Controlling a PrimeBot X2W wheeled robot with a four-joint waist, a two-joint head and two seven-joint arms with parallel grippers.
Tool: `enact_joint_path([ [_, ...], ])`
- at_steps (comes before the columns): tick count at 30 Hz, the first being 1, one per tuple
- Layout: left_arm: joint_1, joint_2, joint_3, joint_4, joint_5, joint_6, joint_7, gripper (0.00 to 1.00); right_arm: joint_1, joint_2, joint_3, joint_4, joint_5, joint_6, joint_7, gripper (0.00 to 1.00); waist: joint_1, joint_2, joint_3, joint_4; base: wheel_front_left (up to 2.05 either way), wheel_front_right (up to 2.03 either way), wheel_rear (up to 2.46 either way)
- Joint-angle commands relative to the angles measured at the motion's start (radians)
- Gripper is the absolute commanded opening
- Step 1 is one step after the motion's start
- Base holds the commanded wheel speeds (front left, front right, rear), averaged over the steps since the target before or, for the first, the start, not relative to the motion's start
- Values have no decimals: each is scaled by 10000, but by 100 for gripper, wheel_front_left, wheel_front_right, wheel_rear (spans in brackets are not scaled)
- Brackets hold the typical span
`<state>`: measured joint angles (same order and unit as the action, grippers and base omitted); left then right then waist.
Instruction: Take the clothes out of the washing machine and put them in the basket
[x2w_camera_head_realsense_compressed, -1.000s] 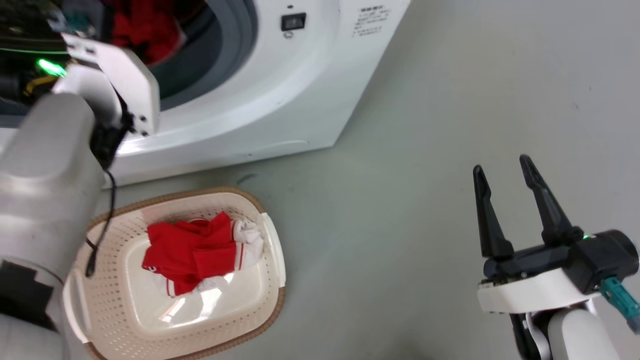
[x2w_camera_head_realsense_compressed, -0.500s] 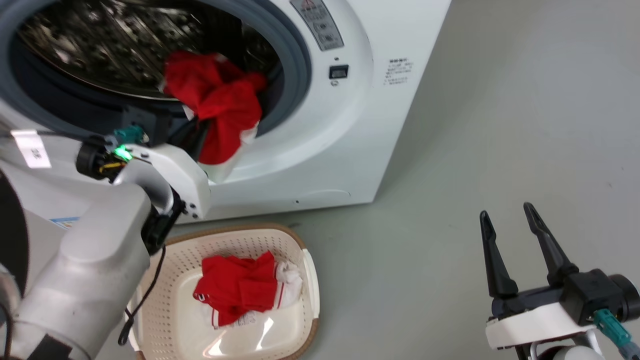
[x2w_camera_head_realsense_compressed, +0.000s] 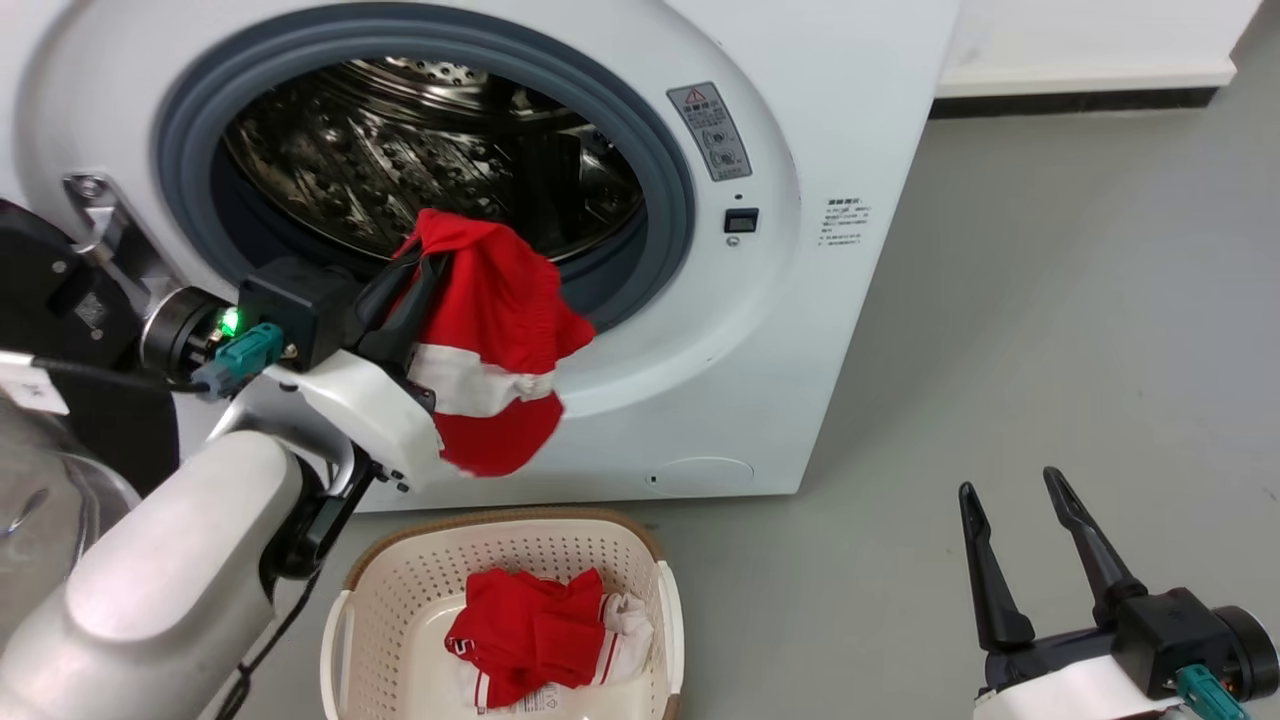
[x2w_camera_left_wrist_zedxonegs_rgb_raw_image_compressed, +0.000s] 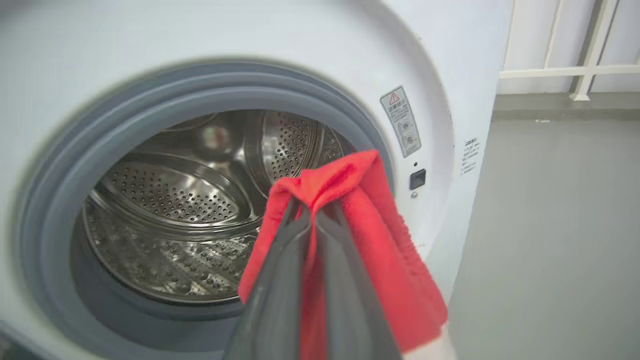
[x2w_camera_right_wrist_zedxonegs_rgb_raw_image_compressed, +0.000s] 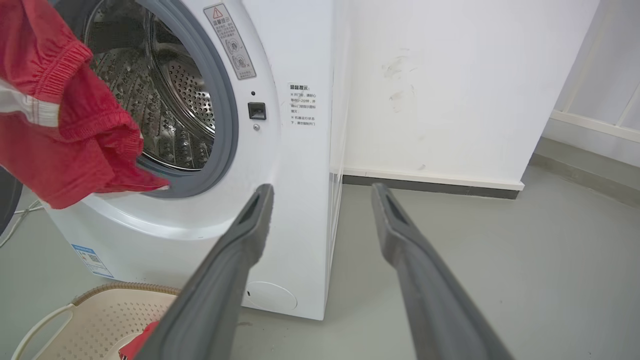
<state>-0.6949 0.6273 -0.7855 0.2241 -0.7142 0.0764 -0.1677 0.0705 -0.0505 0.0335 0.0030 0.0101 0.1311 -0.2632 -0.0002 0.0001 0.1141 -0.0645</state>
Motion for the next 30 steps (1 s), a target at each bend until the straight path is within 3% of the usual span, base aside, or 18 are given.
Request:
enact_joint_path([
  [1,232,172,49,-429,90,215,84,0,140,3,6,34,-10,-7,-23,100,2,-1,-132,94,0,0,0],
  [8,878,1010,159,-2881,316,1237,571,0,391,3,-48,105,48,-7,-23,100,2,-1,-432,185,0,0,0],
  [15,1317,1480,328,-4189,392,1898,732,0,497,3,-68,138,57,-7,-23,100,2,-1,-519,276,0,0,0],
  [22,1778,1458,249,-4309,178,2036,648,0,175,3,-78,89,137,-7,-23,100,2,-1,-189,238,0,0,0],
  [30,2151,1037,13,-3367,-214,1714,368,0,-142,3,-66,4,81,-7,-23,100,2,-1,386,185,0,0,0],
])
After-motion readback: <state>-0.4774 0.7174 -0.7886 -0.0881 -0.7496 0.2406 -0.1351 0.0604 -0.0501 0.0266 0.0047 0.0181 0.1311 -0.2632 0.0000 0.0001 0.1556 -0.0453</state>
